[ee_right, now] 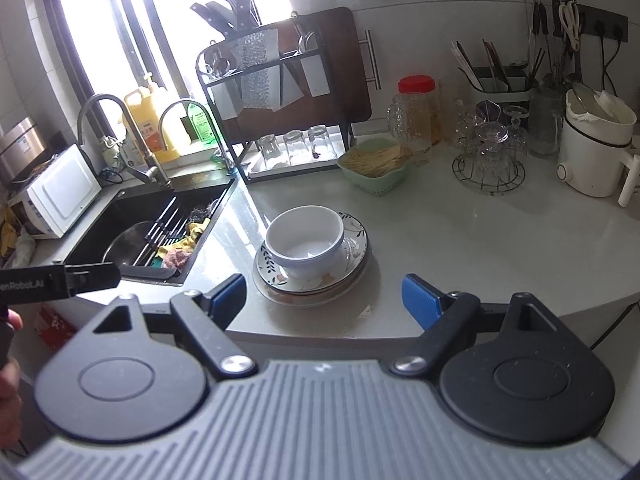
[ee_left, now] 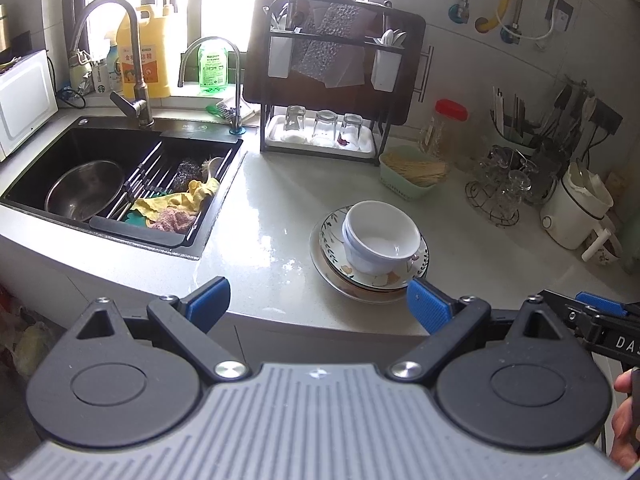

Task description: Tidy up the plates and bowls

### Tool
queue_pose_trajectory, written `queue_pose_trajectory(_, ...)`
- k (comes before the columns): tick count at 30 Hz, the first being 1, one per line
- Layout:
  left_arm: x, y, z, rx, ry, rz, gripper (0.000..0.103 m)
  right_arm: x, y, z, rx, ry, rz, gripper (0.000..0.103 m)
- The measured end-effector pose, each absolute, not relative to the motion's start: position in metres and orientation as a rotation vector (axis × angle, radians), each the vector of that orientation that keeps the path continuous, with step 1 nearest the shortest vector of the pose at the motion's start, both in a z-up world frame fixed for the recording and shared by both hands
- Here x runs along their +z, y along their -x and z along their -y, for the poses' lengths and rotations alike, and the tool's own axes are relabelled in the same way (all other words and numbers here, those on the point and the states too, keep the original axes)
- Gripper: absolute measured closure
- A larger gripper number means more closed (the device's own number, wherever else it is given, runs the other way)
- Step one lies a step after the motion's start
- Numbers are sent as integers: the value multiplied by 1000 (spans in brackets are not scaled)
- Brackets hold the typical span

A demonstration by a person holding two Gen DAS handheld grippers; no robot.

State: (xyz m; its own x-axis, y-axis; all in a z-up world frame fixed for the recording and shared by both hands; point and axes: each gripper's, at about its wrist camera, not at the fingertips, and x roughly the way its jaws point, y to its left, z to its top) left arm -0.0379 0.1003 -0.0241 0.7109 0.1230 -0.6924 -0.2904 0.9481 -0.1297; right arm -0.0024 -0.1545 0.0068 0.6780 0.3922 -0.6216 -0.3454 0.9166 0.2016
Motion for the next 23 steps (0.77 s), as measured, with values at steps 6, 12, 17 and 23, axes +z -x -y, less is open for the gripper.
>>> queue_pose_trajectory(6, -24, 37, -99, 238, 235, -744, 6, 9, 1, 153, 412, -53, -707, 17)
queue_pose_trajectory(12, -24, 34, -100, 235, 238, -742, 6, 9, 2, 149, 418, -36, -700, 17)
queue_pose_trajectory(17, -23, 31, -103, 223, 242, -741, 6, 9, 2, 148, 419, -33, -692, 17)
queue_pose_trajectory(23, -23, 28, -103, 220, 231, -739, 6, 10, 1, 150, 405, -28, -681, 17)
